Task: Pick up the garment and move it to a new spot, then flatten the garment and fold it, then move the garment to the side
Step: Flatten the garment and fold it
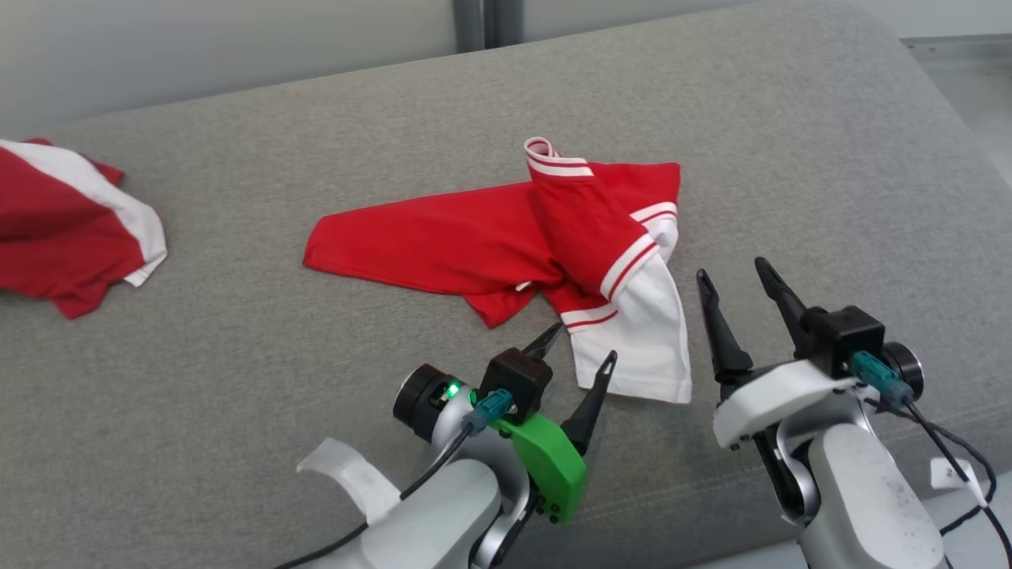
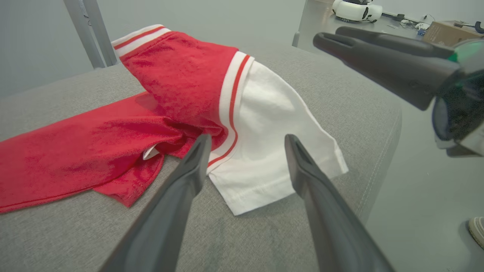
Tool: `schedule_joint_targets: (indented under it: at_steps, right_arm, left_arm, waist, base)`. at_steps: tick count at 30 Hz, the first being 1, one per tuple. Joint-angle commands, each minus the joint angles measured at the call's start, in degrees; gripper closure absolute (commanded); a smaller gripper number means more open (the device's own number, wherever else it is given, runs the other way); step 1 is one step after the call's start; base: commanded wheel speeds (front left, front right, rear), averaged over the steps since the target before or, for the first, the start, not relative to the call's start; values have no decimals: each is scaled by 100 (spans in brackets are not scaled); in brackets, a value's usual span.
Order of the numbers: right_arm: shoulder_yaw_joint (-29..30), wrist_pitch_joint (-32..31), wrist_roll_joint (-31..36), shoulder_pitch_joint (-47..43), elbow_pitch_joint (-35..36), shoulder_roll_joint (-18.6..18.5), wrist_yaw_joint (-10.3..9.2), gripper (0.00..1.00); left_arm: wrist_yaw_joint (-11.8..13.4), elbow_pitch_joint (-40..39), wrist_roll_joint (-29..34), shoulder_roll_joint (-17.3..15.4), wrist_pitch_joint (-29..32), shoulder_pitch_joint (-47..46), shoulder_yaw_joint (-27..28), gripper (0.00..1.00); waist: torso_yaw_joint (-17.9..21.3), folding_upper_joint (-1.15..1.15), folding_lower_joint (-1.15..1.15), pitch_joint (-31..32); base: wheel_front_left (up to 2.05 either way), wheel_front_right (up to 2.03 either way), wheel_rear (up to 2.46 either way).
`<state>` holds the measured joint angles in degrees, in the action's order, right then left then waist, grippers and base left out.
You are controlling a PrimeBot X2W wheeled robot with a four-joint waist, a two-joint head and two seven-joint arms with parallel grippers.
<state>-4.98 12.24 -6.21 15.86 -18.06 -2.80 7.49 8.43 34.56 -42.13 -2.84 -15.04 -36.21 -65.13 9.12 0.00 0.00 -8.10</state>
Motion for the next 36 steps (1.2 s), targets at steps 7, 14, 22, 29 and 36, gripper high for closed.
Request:
schedule_joint_targets:
  at_steps: [7, 14, 22, 29, 36]
  right_arm:
    - [-64, -770, 85, 690, -985, -97, 0, 0]
    - [-371, -1334, -448, 1166, -1730, -315, -1, 27]
    - [-512, -1243, -829, 1464, -2067, -491, -1, 100]
    - [-302, -971, -975, 1730, -2285, -679, -1, 100]
    - [323, -808, -1000, 1773, -2580, -1037, -1, 100]
  left_arm:
    - [-18, -206, 478, -74, -18, 591, 782, 0]
    - [-105, -440, 851, -81, -18, 972, 1469, 0]
    - [-214, -628, 1169, -86, -19, 1334, 2138, 0]
    - [-297, -736, 1394, -72, -19, 1521, 2580, 0]
    - [-367, -856, 1595, -48, -19, 1612, 2802, 0]
  waist:
    - [-827, 0, 0, 311]
    - [-1216, 0, 0, 320]
    - [-1301, 0, 0, 310]
    - [-1170, 0, 0, 282]
    - [-1092, 0, 0, 221]
  base:
    - [0, 0, 0]
    - [0, 0, 0]
    - [0, 0, 0]
    - [0, 0, 0]
    - [0, 0, 0]
